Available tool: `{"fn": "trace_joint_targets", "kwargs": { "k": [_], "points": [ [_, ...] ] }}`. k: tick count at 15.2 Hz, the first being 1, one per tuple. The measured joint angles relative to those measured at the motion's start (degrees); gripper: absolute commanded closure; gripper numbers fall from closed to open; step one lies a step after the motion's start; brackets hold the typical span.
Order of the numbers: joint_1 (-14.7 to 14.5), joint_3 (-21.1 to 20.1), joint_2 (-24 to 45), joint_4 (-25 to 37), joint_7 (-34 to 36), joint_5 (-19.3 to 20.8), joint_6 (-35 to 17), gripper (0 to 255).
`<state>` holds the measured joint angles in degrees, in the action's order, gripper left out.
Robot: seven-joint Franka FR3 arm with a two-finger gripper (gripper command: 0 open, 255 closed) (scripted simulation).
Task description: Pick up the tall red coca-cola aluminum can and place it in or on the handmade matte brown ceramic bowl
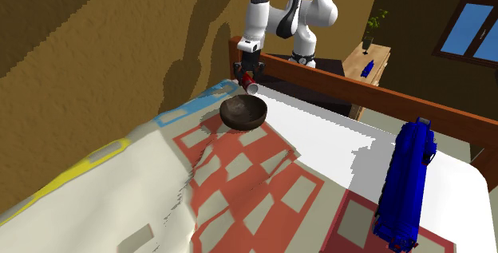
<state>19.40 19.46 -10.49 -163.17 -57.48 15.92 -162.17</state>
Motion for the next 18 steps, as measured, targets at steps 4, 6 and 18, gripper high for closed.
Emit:
{"fn": "trace_joint_targets", "kwargs": {
  "k": [4,6,18],
  "points": [
    [0.1,-0.1,-1.1,0.0,0.0,0.1,1.3,255],
    [0.2,-0.3,-3.0,0.2,0.1,0.2,3.4,255],
    [0.5,-1.9,-13.9,2.7,-0.1,-0.1,16.7,255]
  ]
}}
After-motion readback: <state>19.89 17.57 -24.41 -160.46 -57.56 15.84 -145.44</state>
